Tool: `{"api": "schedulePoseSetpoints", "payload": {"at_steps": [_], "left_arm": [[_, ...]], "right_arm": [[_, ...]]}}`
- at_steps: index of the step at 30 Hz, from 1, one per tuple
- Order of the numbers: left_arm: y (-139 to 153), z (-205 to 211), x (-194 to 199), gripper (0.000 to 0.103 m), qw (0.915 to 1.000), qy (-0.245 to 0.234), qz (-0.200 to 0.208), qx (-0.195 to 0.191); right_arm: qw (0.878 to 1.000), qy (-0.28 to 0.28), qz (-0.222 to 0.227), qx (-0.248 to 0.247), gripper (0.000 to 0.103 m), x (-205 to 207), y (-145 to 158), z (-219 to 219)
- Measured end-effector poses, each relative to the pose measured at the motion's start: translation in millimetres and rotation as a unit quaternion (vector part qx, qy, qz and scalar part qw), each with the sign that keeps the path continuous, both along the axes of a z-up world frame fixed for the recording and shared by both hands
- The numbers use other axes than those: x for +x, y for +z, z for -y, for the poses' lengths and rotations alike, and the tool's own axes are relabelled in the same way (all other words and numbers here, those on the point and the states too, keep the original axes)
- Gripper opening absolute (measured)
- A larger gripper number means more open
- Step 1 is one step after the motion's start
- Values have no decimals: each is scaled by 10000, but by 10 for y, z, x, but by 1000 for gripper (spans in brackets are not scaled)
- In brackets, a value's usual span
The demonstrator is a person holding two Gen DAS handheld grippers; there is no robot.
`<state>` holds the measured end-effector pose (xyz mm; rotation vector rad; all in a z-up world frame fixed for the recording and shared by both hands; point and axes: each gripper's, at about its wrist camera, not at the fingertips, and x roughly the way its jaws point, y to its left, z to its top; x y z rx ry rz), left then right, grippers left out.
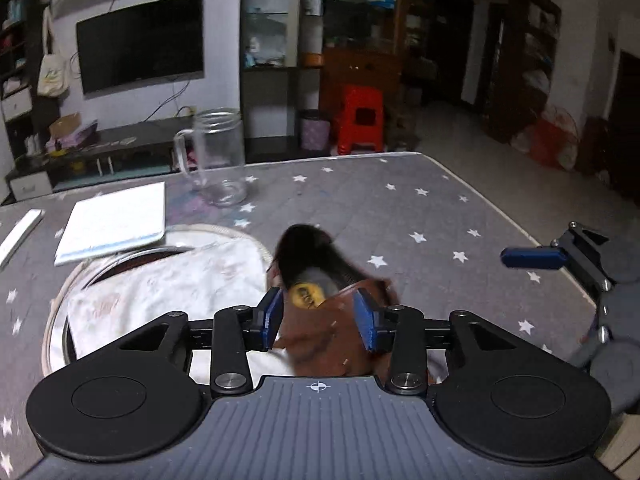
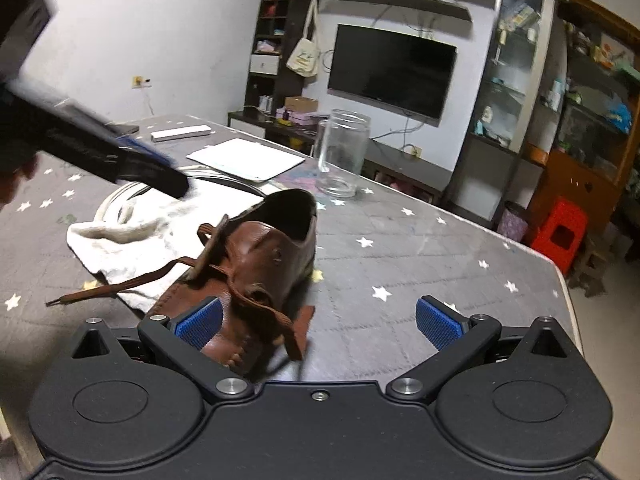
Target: Lace up shoes with both hands
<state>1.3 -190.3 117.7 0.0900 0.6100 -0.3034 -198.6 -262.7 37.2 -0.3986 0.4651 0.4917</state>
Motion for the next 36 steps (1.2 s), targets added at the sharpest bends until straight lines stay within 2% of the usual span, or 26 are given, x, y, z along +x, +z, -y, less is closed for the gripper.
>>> {"api": "schedulePoseSetpoints", "payload": {"at_steps": [4, 8, 11, 14, 18, 25, 30, 32, 34, 36], "left_arm": [[-18, 143, 145, 39, 9989, -247, -25, 396], [-78, 128, 317, 32, 9980, -240, -163, 556], [-140, 46, 394, 28, 9972, -159, -269, 685], [-186, -72, 395, 28, 9963, -82, -387, 764], [-149, -193, 356, 28, 9968, -73, -434, 664], [151, -98, 341, 28, 9957, -777, -328, 395], [199, 58, 346, 21, 9838, -1564, -282, 832], [184, 100, 349, 19, 9777, -1819, -283, 1014], [163, 128, 358, 19, 9710, -2075, -288, 1150], [133, 138, 382, 19, 9662, -2227, -333, 1252]], "right_arm": [[9995, 265, 28, -141, 103, -95, -26, -99], [9985, 478, 150, -204, 103, -190, -25, -204], [9973, 741, 6, 5, 103, -230, 20, -255], [9933, 1074, -331, 269, 103, -225, 25, -314], [9907, 1245, -467, 300, 103, -184, -22, -409], [9873, 1368, -589, 558, 103, -98, -82, -572], [9901, 1205, -359, 617, 103, -76, -76, -642], [9917, 1071, -390, 592, 103, -47, -102, -657], [9881, 1106, -568, 908, 103, -16, -134, -641], [9883, 1056, -552, 954, 103, -33, -158, -643]]}}
